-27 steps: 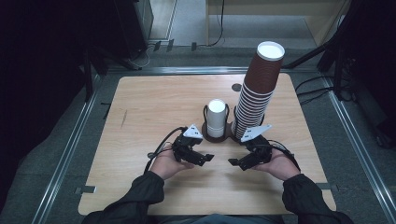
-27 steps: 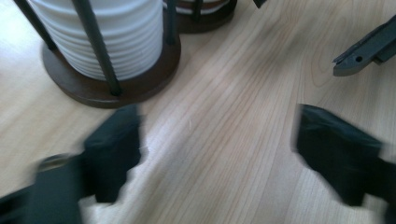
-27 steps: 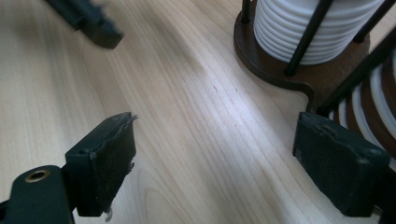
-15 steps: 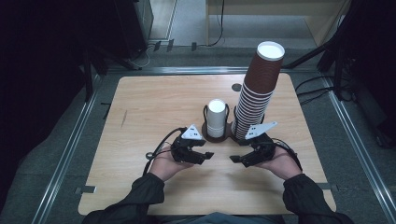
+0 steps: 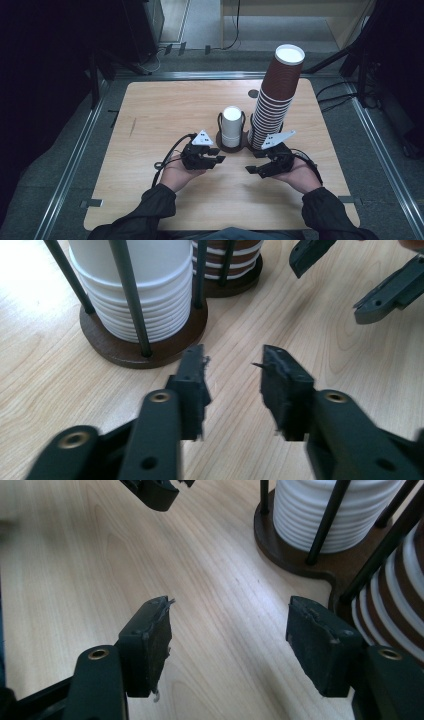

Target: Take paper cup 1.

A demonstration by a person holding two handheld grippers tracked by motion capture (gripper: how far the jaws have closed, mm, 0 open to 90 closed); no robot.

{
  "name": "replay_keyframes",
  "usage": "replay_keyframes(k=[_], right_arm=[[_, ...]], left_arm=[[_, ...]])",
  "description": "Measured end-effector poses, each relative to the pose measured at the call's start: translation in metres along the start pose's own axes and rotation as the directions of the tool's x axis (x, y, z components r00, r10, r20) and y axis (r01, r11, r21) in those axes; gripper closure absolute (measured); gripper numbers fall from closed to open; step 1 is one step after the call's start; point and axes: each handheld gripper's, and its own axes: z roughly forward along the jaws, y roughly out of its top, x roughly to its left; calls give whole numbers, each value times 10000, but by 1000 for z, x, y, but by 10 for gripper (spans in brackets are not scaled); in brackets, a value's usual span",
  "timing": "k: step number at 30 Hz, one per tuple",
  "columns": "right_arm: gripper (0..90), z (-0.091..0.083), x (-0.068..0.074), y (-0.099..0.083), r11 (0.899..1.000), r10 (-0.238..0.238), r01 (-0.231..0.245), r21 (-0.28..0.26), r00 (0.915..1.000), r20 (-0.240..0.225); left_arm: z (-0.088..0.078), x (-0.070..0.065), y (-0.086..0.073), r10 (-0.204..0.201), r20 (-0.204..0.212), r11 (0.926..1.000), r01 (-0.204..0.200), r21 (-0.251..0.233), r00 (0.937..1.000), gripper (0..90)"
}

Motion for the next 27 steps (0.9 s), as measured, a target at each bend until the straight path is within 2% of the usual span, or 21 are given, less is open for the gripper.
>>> replay_keyframes(k=[2, 7, 9, 11, 12, 13, 16, 18, 20, 21, 22, 23, 26, 27], right_arm=[[391, 2, 3, 1, 9998, -176, 177, -67, 9997, 142], [425, 5, 5, 3, 9999, -98, 100, -79, 9998, 190], [488, 6, 5, 4, 9998, 49, -45, -204, 9998, 213], [499, 7, 5, 5, 9997, 112, -107, -237, 9997, 214], [528, 8, 5, 5, 9992, 219, -211, -332, 9994, 249], [528, 8, 5, 5, 9992, 219, -211, -332, 9994, 249], [566, 9, 6, 6, 9985, 382, -368, -403, 9987, 334], [619, 8, 6, 7, 9976, 499, -475, -512, 9976, 472], [640, 8, 7, 8, 9971, 571, -545, -524, 9971, 512], [680, 9, 7, 9, 9961, 714, -681, -561, 9957, 595], [704, 10, 8, 10, 9959, 763, -727, -542, 9948, 677], [709, 11, 9, 11, 9956, 784, -743, -563, 9941, 748], [732, 14, 10, 13, 9959, 754, -703, -573, 9929, 925], [763, 18, 11, 16, 9969, 668, -622, -480, 9925, 1025]], left_arm=[[-2, 1, 2, -28, 59, 10000, 28, -18, 10000, 658], [-6, 4, 4, -132, 256, 9999, 135, -105, 9996, 652], [-10, 7, 5, -205, 335, 9996, 212, -182, 9992, 589], [-12, 8, 5, -172, 376, 9996, 180, -222, 9991, 577], [-14, 10, 7, -175, 426, 9996, 184, -204, 9989, 499], [-14, 10, 7, -175, 426, 9996, 184, -204, 9989, 473], [-18, 14, 11, -476, 433, 9987, 482, -134, 9979, 433], [-20, 16, 14, -617, 643, 9979, 628, -159, 9960, 428], [-21, 17, 15, -528, 739, 9981, 549, -264, 9959, 426], [-21, 18, 18, -319, 781, 9986, 352, -402, 9964, 403], [-21, 18, 18, -319, 781, 9986, 352, -402, 9964, 397], [-21, 19, 20, -134, 649, 9994, 154, -307, 9978, 391], [-20, 21, 23, -50, 456, 9999, 55, -105, 9989, 378], [-20, 22, 25, -45, 454, 10000, 46, -11, 9990, 351]])
